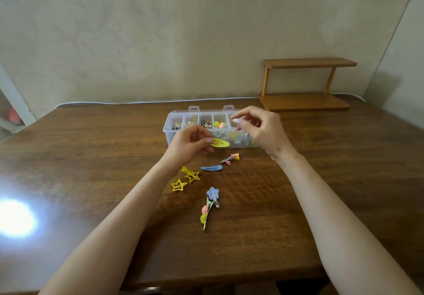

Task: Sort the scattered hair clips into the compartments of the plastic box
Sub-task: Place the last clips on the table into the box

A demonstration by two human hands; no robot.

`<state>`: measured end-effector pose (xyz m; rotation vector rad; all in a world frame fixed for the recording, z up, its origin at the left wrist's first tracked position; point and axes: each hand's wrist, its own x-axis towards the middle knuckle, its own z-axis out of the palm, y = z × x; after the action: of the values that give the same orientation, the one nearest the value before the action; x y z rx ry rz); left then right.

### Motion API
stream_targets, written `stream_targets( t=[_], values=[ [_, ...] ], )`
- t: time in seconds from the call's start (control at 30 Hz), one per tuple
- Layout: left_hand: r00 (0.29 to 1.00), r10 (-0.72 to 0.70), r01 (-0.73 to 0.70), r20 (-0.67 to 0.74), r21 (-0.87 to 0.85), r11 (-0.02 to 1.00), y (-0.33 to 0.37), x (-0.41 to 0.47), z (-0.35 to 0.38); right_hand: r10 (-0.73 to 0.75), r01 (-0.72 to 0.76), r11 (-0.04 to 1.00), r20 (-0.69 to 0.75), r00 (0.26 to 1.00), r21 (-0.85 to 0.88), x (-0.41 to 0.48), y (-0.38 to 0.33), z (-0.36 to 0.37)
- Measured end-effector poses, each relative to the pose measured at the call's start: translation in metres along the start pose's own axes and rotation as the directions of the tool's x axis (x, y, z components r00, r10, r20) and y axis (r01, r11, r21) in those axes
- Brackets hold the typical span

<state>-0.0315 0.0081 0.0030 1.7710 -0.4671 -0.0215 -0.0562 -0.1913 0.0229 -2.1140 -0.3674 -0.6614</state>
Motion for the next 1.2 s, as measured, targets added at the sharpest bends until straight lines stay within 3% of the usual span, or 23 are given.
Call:
stream_targets(
  t=[0.07, 0.13, 0.2, 0.27, 0.3, 0.37, 0.43, 0.6, 1.2],
  values=[
    [0.999, 0.013, -0.016, -0.034, -0.087, 0.996, 0.003, -0.001, 0.003, 0.060, -0.050, 0.997, 0.200, 0.978, -0.057, -0.002, -0.008, 0.009],
    [0.998, 0.024, -0.032, -0.062, -0.132, 0.991, 0.006, -0.002, 0.005, 0.071, -0.034, 0.989, 0.263, 0.962, -0.144, -0.003, -0.008, 0.017],
    [0.998, 0.016, -0.024, -0.055, -0.148, 0.989, 0.005, -0.002, 0.005, 0.056, -0.025, 0.988, 0.204, 0.977, -0.152, -0.002, -0.005, 0.020],
    [1.000, -0.001, -0.001, -0.029, -0.060, 0.998, 0.002, -0.001, 0.004, 0.071, -0.058, 0.987, 0.084, 0.994, -0.150, 0.000, -0.002, 0.017],
    [1.000, 0.004, -0.003, -0.016, 0.079, 0.997, -0.001, 0.001, 0.002, 0.077, -0.076, 0.985, 0.001, 0.997, -0.152, 0.001, 0.000, 0.014],
    [1.000, 0.009, -0.016, 0.017, 0.433, 0.901, -0.007, 0.003, 0.000, 0.102, -0.131, 0.977, -0.173, 0.980, -0.166, 0.002, 0.004, 0.009],
    [0.999, -0.025, -0.009, 0.049, 0.602, 0.798, -0.011, 0.002, -0.003, 0.144, -0.203, 0.962, -0.290, 0.946, -0.185, 0.002, 0.008, 0.005],
    [0.971, -0.162, 0.013, 0.174, 0.642, 0.766, -0.012, 0.000, -0.007, 0.137, -0.234, 0.937, -0.344, 0.929, -0.258, 0.002, 0.018, 0.005],
    [0.970, -0.091, -0.105, 0.226, 0.724, 0.681, -0.011, 0.003, -0.002, -0.023, -0.172, 0.848, -0.360, 0.933, -0.501, 0.005, 0.024, 0.024]
  ],
)
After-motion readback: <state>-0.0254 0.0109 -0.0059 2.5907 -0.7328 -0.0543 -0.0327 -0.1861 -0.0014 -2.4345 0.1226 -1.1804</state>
